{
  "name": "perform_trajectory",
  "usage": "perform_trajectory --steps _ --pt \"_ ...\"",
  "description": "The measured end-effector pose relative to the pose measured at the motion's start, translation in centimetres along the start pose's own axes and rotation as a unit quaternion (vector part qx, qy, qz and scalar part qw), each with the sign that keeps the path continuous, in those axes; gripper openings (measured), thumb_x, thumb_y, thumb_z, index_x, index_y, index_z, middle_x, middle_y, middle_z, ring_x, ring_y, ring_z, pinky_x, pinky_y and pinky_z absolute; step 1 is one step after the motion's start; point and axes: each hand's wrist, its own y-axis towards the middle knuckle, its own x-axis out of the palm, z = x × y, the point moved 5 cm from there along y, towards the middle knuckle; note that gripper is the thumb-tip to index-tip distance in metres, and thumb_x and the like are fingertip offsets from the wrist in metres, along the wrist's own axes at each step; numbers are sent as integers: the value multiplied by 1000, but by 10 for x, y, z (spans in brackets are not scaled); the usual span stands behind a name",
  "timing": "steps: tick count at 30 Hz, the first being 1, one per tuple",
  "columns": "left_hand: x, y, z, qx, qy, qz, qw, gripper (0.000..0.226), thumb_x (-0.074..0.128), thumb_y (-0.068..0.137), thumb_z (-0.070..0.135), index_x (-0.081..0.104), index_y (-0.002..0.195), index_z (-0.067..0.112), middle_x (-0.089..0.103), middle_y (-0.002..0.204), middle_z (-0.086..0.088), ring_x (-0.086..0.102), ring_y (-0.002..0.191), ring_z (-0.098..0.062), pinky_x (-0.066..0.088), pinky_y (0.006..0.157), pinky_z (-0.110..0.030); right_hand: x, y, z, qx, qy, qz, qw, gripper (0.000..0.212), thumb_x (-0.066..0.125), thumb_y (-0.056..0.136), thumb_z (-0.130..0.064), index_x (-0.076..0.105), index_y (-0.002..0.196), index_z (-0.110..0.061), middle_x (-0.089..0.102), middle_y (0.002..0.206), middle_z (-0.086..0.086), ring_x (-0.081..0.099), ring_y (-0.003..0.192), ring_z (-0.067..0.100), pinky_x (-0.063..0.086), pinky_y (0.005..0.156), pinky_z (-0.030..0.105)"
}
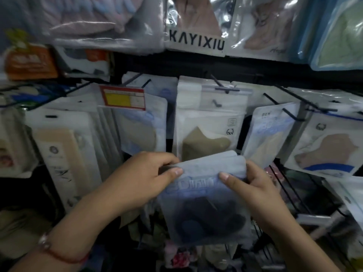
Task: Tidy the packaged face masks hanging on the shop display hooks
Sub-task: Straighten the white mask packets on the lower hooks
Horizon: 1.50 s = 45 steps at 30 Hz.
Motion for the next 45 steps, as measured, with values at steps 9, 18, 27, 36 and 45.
perform_trajectory --steps 9,18,27,36,45 --pt "-49 -18 -31 -7 -32 50 998 17 64 93 34 66 78 27 67 75 12 63 73 -1 47 66 -28 84 24 -49 -373 -543 -40 751 43 63 87 -46 61 125 -26 57 126 -1 47 123 24 36 104 44" --pt "-88 -24 -64 -53 -34 86 994 14 74 85 39 70 77 29 70 77 18 64 71 3 48 61 -18 137 46 -54 -383 -538 -41 750 20 60 86 -26 66 104 -21 64 95 0 58 84 24 46 68 34" --pt "-100 -18 -90 -63 -73 86 992 40 85 69 46 56 63 19 56 55 10 48 47 -1 36 45 -16 153 51 -43 -349 -546 -6 762 17 62 89 -21 69 105 -22 70 89 -2 67 79 26 55 63 38" --pt "-112 -17 -97 -21 -74 107 991 61 72 58 71 44 57 17 39 47 10 35 43 -4 32 43 -19 146 49 -42 -312 -507 116 795 8 66 89 -19 60 93 -21 66 70 -1 60 57 24 46 46 30" --pt "-126 -21 -118 -11 33 19 999 12 70 86 47 67 78 38 67 82 25 61 76 3 48 64 -25 168 48 -54 -405 -551 7 730 2 60 91 -14 62 91 -13 53 143 11 60 117 29 57 76 38"
